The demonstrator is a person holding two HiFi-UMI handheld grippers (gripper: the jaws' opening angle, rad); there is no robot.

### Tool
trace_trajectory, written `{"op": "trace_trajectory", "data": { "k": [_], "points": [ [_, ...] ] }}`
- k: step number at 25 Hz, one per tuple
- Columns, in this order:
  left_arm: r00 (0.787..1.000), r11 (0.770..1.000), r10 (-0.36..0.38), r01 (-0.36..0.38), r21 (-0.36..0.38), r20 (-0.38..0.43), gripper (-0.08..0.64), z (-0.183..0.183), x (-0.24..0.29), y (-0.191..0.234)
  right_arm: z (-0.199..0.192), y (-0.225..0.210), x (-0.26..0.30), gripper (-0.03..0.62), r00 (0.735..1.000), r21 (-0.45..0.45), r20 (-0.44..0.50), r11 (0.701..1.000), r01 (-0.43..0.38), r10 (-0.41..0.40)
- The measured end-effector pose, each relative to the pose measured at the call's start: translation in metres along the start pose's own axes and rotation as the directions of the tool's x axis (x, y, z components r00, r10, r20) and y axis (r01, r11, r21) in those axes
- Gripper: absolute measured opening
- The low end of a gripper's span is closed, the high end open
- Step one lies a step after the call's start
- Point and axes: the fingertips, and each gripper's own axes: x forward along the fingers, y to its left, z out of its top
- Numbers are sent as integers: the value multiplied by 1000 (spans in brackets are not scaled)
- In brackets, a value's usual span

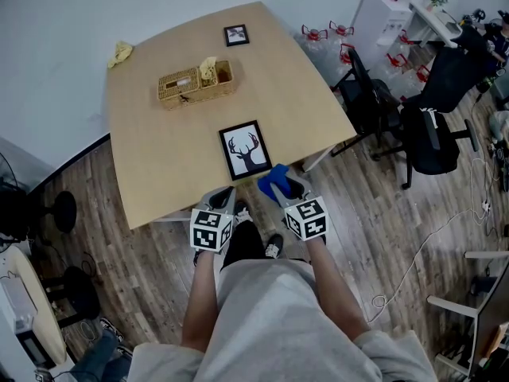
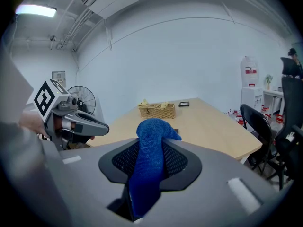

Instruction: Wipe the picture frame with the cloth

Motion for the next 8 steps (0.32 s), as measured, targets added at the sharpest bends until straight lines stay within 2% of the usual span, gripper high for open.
{"op": "trace_trajectory", "data": {
  "k": [8],
  "points": [
    [1000, 1000, -2, 2, -16, -1, 52, -7, -3, 2, -5, 7, 3, 115, 1000, -4, -13, 1000, -13, 13]
  ]
}}
